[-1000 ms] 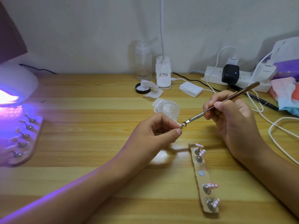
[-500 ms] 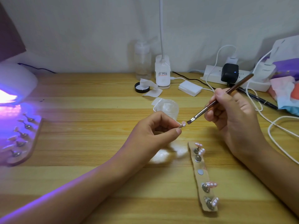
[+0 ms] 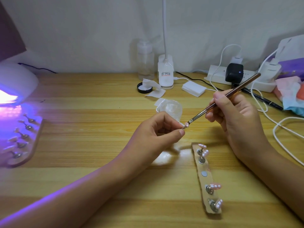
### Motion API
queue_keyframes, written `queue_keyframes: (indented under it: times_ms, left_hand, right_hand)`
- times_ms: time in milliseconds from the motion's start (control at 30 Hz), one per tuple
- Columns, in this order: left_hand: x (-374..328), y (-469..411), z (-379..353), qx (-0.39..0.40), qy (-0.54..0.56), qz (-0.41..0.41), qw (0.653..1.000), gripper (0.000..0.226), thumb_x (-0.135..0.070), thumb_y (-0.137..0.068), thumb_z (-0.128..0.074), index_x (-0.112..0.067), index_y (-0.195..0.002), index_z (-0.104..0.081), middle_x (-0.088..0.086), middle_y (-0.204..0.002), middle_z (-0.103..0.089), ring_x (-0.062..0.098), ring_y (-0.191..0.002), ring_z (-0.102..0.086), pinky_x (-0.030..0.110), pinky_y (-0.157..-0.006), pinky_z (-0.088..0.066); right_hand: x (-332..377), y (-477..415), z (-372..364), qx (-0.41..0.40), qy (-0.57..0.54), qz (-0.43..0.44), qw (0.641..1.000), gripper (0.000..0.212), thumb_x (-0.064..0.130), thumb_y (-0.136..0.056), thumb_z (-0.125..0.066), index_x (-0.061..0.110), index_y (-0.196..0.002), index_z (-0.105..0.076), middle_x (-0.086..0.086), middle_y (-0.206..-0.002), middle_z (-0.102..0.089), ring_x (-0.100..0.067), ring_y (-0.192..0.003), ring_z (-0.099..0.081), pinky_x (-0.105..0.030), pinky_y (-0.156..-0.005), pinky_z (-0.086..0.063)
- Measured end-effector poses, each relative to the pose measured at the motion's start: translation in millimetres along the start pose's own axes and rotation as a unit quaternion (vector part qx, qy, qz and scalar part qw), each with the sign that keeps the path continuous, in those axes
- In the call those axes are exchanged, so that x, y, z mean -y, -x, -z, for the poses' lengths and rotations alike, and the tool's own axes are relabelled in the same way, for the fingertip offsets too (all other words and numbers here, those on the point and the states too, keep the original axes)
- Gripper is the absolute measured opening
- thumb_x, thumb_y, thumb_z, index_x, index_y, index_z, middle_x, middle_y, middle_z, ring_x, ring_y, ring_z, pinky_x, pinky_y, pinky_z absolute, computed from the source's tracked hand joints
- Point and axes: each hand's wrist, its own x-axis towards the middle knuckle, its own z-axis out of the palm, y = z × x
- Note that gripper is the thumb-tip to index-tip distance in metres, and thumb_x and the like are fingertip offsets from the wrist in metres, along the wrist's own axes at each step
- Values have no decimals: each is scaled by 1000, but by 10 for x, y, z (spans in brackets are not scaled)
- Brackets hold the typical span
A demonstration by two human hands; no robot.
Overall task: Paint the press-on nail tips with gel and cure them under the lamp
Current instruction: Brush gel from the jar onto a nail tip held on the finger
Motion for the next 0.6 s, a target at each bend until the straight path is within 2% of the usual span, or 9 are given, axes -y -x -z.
queue_keyframes:
  times_ms: [67,133,233,367,467,600]
  left_hand:
    - [-5,4,0,0,0,-2,1000,21,-9,-86,-70,-26,-75,-68,-13,-72,-66,3,-69,-58,14,-67,-48]
    - [-7,7,1,0,0,-2,1000,18,-10,-86,-71,-26,-77,-69,-8,-76,-68,4,-73,-59,16,-69,-48]
    - [-5,3,-2,-3,-1,-1,1000,16,-11,-86,-71,-25,-79,-70,5,-89,-72,8,-80,-60,20,-72,-47]
    - [1,-3,3,1,-10,-1,1000,21,-12,-86,-71,-31,-77,-70,-12,-74,-66,5,-71,-56,16,-66,-46]
    - [7,-1,10,5,-9,-2,1000,19,-14,-86,-71,-30,-77,-69,-13,-74,-65,5,-71,-56,15,-66,-46]
    - [16,4,11,6,-12,0,1000,15,-15,-86,-71,-28,-79,-69,-15,-75,-67,6,-73,-56,17,-67,-45]
  right_hand:
    - [-21,-17,24,-8,-9,0,1000,15,30,-88,-60,15,-88,-61,5,-67,-65,-8,-62,-62,-19,-62,-53]
    - [-39,-36,54,4,-32,-1,999,16,19,-98,-53,14,-85,-60,4,-68,-64,-9,-63,-61,-20,-62,-52]
    - [-36,-49,79,62,-69,-3,996,17,13,-91,-41,11,-83,-56,-4,-69,-62,-14,-66,-58,-22,-64,-51]
    - [-51,-50,88,90,-72,-3,993,14,12,-85,-39,12,-80,-52,-5,-67,-63,-15,-65,-57,-22,-63,-51]
    - [-63,-46,81,84,-55,1,995,12,12,-83,-40,12,-79,-52,-4,-65,-62,-15,-64,-56,-22,-62,-50]
    - [-74,-44,76,34,-3,21,999,12,12,-82,-43,13,-78,-54,-3,-65,-63,-15,-65,-57,-23,-62,-50]
